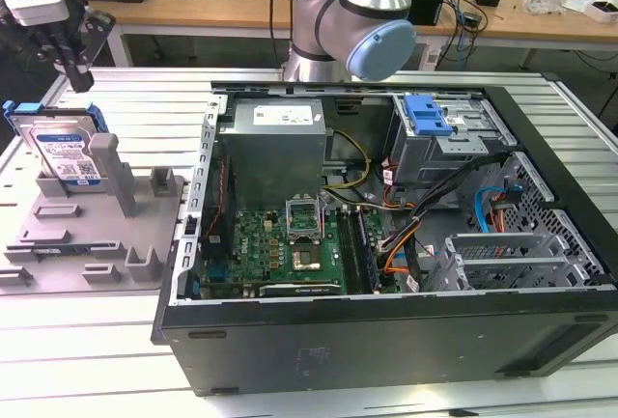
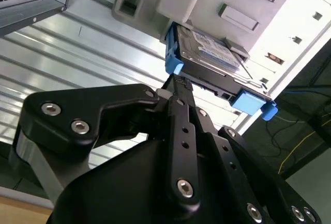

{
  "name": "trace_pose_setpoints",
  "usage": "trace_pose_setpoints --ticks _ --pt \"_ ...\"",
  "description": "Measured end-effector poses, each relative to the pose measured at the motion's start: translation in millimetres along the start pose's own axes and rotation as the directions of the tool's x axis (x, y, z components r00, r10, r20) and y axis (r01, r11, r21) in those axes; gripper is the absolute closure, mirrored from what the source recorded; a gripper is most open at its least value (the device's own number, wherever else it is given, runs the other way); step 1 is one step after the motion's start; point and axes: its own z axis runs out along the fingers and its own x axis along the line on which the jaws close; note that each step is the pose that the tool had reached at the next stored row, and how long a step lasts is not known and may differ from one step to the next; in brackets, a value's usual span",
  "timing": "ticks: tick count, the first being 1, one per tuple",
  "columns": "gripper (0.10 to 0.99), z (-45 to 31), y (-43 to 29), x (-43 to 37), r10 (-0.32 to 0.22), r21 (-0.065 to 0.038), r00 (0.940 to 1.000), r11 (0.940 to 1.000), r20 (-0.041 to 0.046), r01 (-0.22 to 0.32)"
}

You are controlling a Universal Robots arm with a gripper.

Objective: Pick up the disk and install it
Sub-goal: 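Reach for the disk, then pick up the disk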

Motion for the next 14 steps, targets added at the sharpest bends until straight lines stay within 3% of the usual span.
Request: trace_pose_setpoints --ticks 14 --pt "0.980 0.0 -0.2 3.1 0.000 0.000 1.0000 1.0000 0.0001 0.000"
